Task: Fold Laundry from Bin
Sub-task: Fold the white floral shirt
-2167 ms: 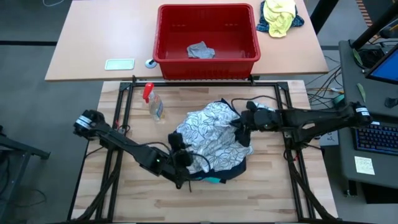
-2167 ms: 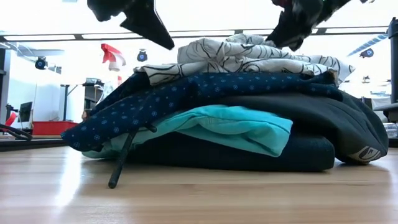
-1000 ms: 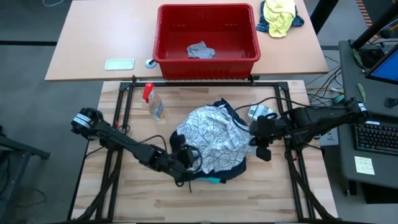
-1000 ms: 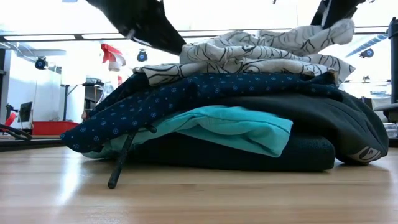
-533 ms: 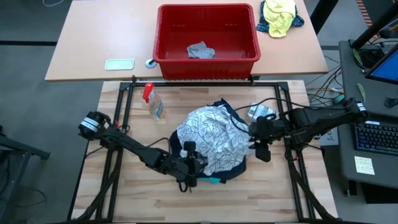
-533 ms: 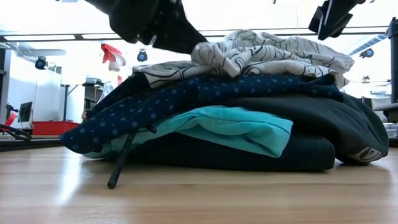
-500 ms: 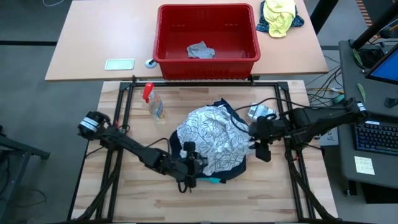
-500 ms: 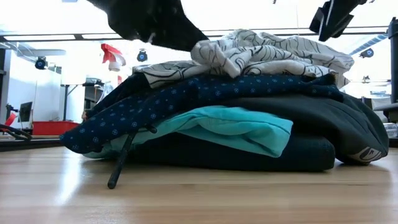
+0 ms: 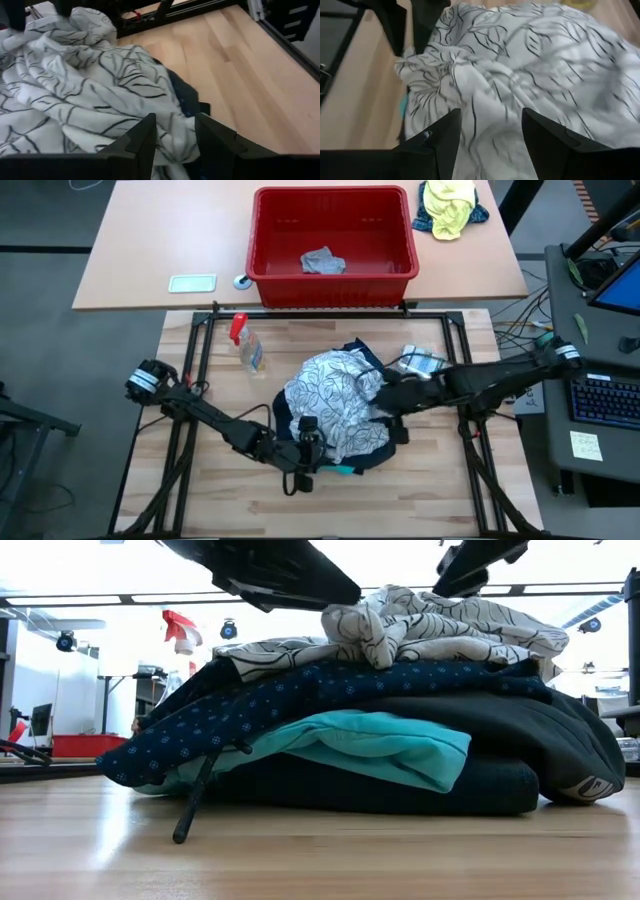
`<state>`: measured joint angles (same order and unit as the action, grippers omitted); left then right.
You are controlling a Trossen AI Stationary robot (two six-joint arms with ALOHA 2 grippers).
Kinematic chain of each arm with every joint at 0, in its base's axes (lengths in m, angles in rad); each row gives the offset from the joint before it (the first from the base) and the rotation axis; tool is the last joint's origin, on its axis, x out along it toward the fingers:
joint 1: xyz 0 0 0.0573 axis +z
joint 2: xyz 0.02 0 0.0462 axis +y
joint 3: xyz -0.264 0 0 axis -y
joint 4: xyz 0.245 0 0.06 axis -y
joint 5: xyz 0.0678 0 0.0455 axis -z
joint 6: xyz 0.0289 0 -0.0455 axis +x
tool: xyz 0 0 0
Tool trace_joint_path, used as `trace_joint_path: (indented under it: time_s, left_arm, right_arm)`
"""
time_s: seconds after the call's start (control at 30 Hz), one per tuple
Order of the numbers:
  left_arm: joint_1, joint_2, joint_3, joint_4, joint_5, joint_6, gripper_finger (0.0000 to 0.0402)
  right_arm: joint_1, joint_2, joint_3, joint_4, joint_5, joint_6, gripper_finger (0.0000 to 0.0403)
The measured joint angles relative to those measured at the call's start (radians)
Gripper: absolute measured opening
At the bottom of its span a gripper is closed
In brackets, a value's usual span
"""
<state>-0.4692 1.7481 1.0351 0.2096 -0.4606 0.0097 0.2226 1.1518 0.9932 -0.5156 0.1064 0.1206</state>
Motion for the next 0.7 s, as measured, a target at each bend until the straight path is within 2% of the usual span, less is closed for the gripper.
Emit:
trace_joint_path:
  time_s: [0.17,0.4,0.5,0.7]
  left_arm:
    - [-0.004,0.0,0.0,0.0,0.003,-0.004,0.012]
    - [-0.01,0.0,0.0,-0.031,0.0,-0.043,0.012]
    - [-0.012,-0.002,0.001,-0.095,0.0,-0.081,0.012]
    - [-0.021,-0.012,0.001,-0.153,-0.012,-0.139,0.012]
  right_arm:
    - [0.0,0.111,0.006,0.123,0.002,-0.112,0.0201]
    - [0.005,0.215,0.042,0.122,0.002,-0.168,0.0197]
    - [0.025,0.226,0.049,0.117,0.002,-0.184,0.0172]
    - [0.078,0.209,0.051,0.086,0.0,-0.155,0.0082]
